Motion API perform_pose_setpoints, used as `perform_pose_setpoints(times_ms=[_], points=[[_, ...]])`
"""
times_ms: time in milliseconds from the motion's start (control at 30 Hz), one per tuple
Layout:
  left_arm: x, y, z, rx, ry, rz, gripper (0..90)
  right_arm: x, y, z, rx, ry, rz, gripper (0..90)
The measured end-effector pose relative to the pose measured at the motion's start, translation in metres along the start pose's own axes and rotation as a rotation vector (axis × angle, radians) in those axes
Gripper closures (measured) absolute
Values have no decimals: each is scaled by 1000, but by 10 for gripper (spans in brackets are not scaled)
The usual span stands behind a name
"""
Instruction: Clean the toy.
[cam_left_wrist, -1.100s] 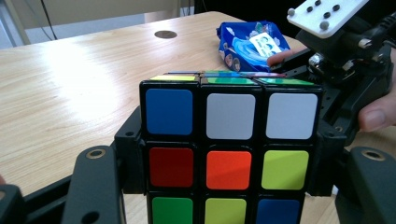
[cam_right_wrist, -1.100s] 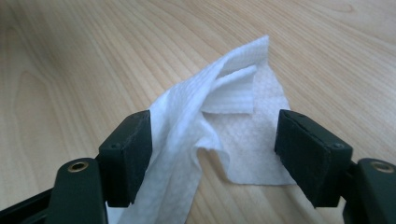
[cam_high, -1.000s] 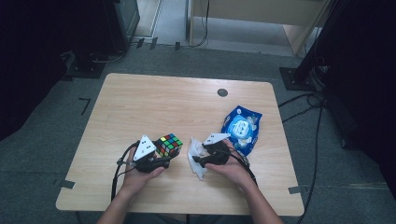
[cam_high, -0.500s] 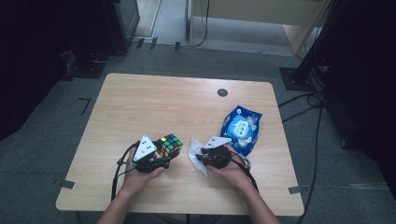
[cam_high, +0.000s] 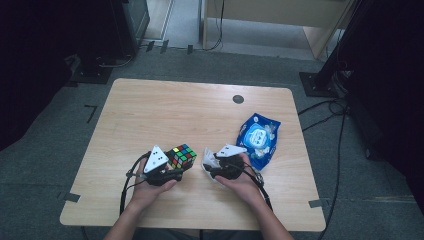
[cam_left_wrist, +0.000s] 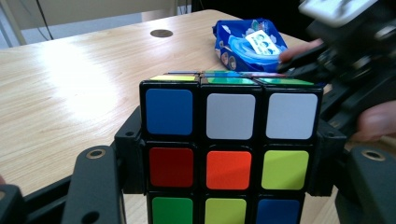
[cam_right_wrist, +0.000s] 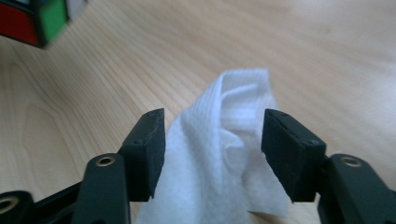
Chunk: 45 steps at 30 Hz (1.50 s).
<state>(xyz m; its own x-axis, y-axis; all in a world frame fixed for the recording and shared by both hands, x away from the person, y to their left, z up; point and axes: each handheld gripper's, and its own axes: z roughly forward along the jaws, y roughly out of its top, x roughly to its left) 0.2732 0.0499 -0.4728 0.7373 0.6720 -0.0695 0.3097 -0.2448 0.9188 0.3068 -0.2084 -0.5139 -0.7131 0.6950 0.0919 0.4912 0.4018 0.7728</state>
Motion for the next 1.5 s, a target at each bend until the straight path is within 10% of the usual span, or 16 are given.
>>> perform_pose_setpoints(times_ms=[333, 667, 867, 1133, 1400, 1500], points=[[-3, -3, 4, 14, -13, 13, 341, 2, -9, -2, 7, -23, 62, 869], [-22, -6, 16, 44, -54, 70, 341, 31, 32, -74, -316, 107, 124, 882], [-41, -5, 18, 27, -92, 127, 341, 64, 43, -75, -359, 175, 69, 877], [-45, -1, 15, 6, -102, 126, 341, 62, 34, -65, -359, 113, 82, 868], [-42, 0, 12, -6, -101, 119, 342, 43, 21, -59, -349, -55, 64, 866], [-38, 3, 8, -37, -113, 97, 342, 30, 13, -52, -264, -123, 75, 868]])
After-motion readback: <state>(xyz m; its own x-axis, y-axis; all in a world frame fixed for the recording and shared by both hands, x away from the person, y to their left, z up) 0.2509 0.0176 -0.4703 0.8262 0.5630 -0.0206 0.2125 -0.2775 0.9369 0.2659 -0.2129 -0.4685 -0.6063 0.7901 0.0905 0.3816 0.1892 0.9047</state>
